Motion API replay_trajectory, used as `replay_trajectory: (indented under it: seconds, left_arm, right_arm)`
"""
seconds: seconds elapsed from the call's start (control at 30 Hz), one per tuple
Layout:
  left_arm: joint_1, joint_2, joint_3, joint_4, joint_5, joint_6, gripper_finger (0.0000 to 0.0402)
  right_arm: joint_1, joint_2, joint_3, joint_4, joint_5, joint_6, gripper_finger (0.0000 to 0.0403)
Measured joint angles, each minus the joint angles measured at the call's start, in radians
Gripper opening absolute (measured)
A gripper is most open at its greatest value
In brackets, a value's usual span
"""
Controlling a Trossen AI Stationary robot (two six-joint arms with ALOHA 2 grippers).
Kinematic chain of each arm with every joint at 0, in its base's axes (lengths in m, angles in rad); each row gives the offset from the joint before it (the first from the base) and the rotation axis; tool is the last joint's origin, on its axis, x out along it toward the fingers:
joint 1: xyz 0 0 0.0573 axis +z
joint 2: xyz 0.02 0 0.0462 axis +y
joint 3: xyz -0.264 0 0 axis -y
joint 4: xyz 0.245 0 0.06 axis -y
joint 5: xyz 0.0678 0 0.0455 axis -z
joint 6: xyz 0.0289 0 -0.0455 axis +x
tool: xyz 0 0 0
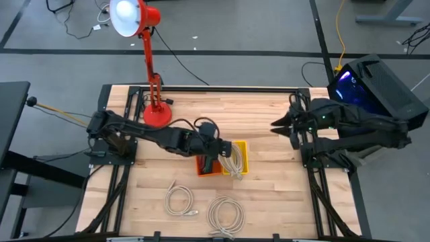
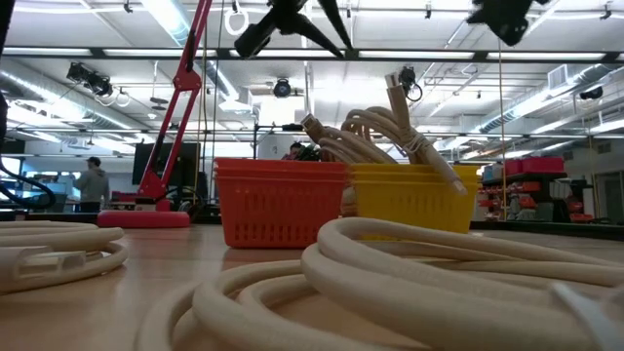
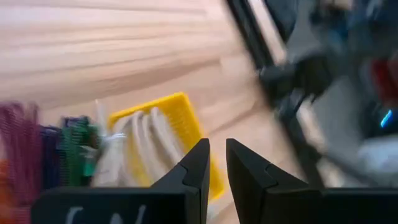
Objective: Pick & Place USB Port
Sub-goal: Put the light brown HDMI cable into the yellow bin
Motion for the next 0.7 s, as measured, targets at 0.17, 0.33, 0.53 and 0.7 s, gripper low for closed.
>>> replay_trajectory:
  seconds: [0.17,0.33,0.53,0.7]
  left_arm:
    - [0.022,-0.046,0.0,-0.109,0.125,0.238,0.0051]
    - [0.042,-0.099,0.0,-0.327,0.146,0.351,0.0051]
    - [0.039,-0.164,0.0,-0.494,0.133,0.491,0.0051]
    - [-0.012,-0.243,0.0,-0.588,0.07,0.605,0.0051]
  right_arm:
    - [0.072,0.055,-0.035,0.151,-0.029,0.049,0.0124]
    - [0.143,0.125,-0.071,0.188,-0.003,0.153,0.0111]
    - [0.292,0.229,-0.158,0.514,0.041,0.358,0.0098]
    - [0.497,0.368,-0.182,0.687,0.285,0.573,0.0082]
